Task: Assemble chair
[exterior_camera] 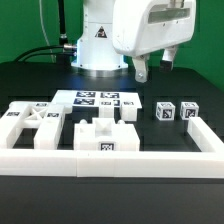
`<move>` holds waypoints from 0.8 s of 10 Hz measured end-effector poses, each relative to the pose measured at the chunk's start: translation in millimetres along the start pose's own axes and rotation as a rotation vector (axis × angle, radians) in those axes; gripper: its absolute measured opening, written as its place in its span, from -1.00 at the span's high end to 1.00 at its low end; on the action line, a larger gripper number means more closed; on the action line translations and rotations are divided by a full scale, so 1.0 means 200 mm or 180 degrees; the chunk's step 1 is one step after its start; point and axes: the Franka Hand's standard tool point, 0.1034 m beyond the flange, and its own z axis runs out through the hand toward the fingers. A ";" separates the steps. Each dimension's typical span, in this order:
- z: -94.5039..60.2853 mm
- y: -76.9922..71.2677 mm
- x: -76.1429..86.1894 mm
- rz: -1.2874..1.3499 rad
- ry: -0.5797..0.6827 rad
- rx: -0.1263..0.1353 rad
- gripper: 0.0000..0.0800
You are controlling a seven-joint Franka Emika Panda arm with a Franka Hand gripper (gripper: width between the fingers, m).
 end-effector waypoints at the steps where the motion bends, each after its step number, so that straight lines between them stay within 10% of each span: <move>1: 0.00 0.00 0.00 0.0000 0.0000 0.0000 -0.63; 6: 0.01 0.01 -0.01 -0.0020 0.0000 0.0003 -0.63; 8: 0.12 0.12 -0.09 -0.0102 0.0001 -0.0003 -0.63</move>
Offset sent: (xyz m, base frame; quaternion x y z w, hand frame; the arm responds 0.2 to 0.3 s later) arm 0.0000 0.0000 0.0000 0.0000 0.0000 0.0000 1.0000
